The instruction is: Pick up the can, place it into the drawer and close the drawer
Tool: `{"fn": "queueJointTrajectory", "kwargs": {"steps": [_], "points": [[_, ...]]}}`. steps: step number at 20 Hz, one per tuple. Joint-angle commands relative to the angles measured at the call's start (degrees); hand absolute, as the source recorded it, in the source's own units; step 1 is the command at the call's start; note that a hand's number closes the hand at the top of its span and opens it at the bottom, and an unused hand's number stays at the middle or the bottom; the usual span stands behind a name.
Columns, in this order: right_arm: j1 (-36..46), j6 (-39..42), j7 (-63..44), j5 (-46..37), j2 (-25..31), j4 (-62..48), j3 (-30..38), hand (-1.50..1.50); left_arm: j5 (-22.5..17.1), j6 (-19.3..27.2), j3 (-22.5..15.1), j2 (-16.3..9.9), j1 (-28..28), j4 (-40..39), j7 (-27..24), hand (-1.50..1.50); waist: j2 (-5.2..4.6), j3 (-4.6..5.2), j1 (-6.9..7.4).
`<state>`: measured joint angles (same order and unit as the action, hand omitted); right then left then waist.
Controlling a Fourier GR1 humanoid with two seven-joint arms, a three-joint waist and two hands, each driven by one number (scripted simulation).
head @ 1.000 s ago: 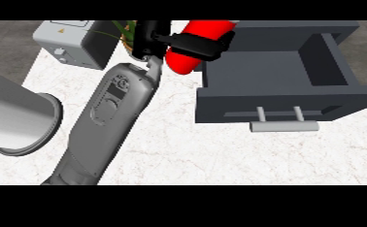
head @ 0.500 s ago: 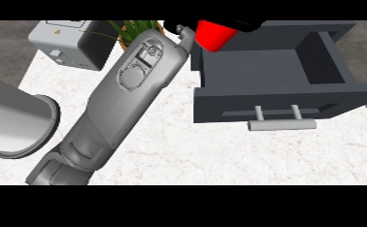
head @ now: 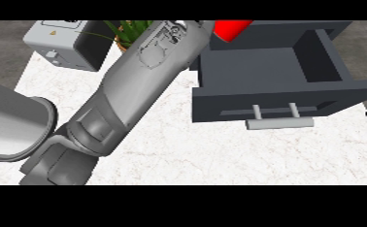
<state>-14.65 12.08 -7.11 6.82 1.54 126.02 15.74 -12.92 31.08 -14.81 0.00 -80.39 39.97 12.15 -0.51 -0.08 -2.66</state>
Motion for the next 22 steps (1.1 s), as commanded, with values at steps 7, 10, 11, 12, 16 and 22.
{"fn": "queueJointTrajectory", "kwargs": {"steps": [7, 10, 11, 12, 16, 22], "points": [[2.2, 0.3, 2.4, -1.3, 0.0, -4.6, -0.4, -1.5, -8.8, 3.6, -8.5, 0.0, -4.5, -8.9, -2.5, 1.5, -0.28, -0.08, -1.82], [5.0, -1.0, 0.1, -2.8, 0.0, -3.9, -2.0, -1.5, -9.9, 2.7, -8.3, 0.0, -4.3, -12.9, -6.5, 1.5, -0.77, -0.07, -2.3], [6.2, -0.4, -2.0, -0.8, 2.7, -4.1, 0.8, -1.5, -8.8, 2.5, -8.0, 0.0, -5.4, -13.8, -7.6, 1.5, -0.59, -0.04, -1.57], [2.6, 0.1, 0.7, -0.9, 0.7, -2.6, 0.1, -1.5, -9.1, 1.5, -7.6, 0.0, -6.3, -16.0, -7.8, 1.5, -0.72, -0.08, -2.59], [6.2, -0.7, -2.4, -0.1, 2.0, -2.5, 0.5, -1.5, -11.5, 5.4, -10.9, 0.0, -2.5, -16.0, -11.7, 1.5, -0.88, -0.07, -3.22], [6.8, -1.6, -3.4, -2.0, 1.4, -2.1, -1.3, -1.5, -13.4, 5.2, -15.7, 0.0, -3.1, -17.1, -10.9, 1.5, -0.77, -0.06, -3.26]]}}
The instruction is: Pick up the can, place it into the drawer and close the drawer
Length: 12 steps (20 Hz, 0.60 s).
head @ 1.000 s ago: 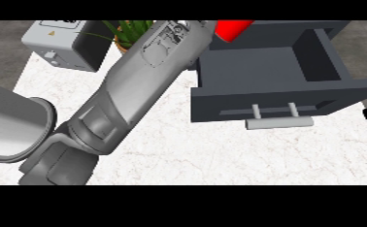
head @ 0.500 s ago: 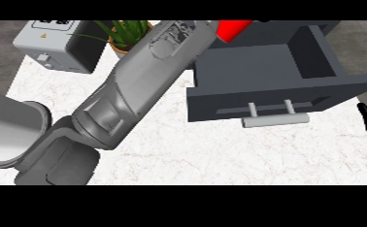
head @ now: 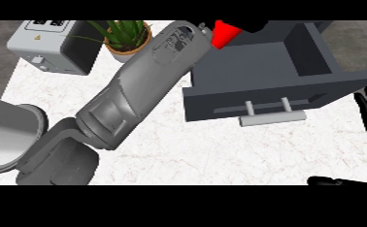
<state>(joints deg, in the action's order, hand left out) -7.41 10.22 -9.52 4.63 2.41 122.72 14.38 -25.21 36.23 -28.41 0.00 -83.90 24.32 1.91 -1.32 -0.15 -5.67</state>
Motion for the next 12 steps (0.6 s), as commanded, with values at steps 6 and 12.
{"fn": "queueJointTrajectory", "kwargs": {"steps": [6, 12], "points": [[-0.6, 0.7, 1.9, -0.1, 0.1, -0.3, 0.1, -1.5, -2.2, 1.9, -5.4, 0.0, 1.6, -2.0, -3.4, 1.5, -0.27, -0.03, -1.28], [-1.4, 1.4, 3.5, -1.5, -0.9, -1.4, -2.1, -1.5, -4.0, 3.8, -5.0, 0.0, 1.5, -5.0, -4.4, -1.5, -0.54, -0.03, -1.44]]}}
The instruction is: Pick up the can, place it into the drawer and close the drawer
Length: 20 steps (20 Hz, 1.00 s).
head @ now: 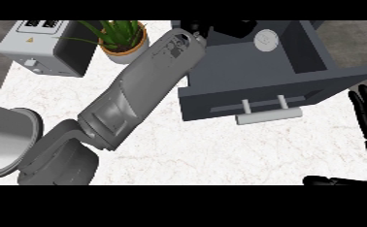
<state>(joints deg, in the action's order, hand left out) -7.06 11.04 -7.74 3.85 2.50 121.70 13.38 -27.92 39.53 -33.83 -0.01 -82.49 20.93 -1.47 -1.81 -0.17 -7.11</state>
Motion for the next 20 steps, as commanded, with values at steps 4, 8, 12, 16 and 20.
{"fn": "queueJointTrajectory", "kwargs": {"steps": [4, 8, 12, 16, 20], "points": [[-0.4, -0.2, 0.2, -0.7, -0.3, 1.1, -0.5, -1.5, -2.1, 3.4, -1.5, 0.0, 2.1, -0.8, -2.4, -1.5, -0.09, 0.03, -0.63], [0.8, 0.0, -4.0, 1.2, 0.9, 3.5, -0.4, -1.5, -3.5, 5.9, -2.8, 0.0, 0.7, 0.2, 0.0, -1.5, 0.05, 0.03, -1.01], [1.4, 0.0, 0.1, -1.7, 2.1, 2.5, 0.6, -1.5, -4.7, 4.4, -1.2, 0.0, -0.9, -1.4, -2.2, -1.5, -0.04, 0.04, -0.12], [2.5, 0.5, 1.4, -7.6, 5.9, 5.0, 0.9, -1.5, -7.2, 3.7, 0.7, 0.0, 2.5, -0.7, -5.6, -1.5, -0.22, 0.13, 0.55], [3.8, 1.1, 3.5, -13.4, 7.6, 4.6, -1.9, -1.5, -9.4, 5.6, -1.3, 0.0, 2.5, 2.5, -3.6, -1.5, 0.04, 0.09, 0.53]]}}
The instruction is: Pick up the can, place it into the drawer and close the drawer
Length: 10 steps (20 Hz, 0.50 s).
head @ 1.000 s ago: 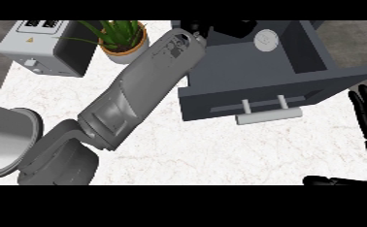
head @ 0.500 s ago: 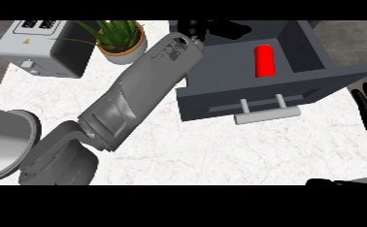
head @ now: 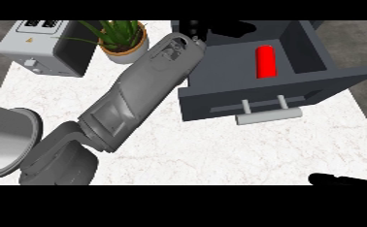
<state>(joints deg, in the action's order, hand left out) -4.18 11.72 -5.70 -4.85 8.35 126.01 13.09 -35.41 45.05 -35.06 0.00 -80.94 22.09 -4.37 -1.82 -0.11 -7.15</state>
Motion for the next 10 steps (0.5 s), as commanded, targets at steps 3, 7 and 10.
{"fn": "queueJointTrajectory", "kwargs": {"steps": [3, 7, 10], "points": [[2.2, -0.2, 4.6, -9.8, 1.9, -1.4, -4.4, -1.5, -3.6, 1.5, 0.2, 0.0, 0.9, 3.0, -1.9, -1.5, 0.12, 0.0, 1.35], [3.3, -0.7, 3.3, -15.2, 4.3, -0.3, -4.9, -1.5, -5.3, 2.3, 0.1, 0.0, -0.4, 4.2, -1.5, -1.5, 0.74, 0.04, 2.65], [2.2, -2.0, 5.6, -23.3, 5.0, -0.7, -8.3, -1.5, -5.1, 2.8, 1.0, 0.0, -2.1, 1.7, -2.9, -1.5, 0.66, 0.03, 2.96]]}}
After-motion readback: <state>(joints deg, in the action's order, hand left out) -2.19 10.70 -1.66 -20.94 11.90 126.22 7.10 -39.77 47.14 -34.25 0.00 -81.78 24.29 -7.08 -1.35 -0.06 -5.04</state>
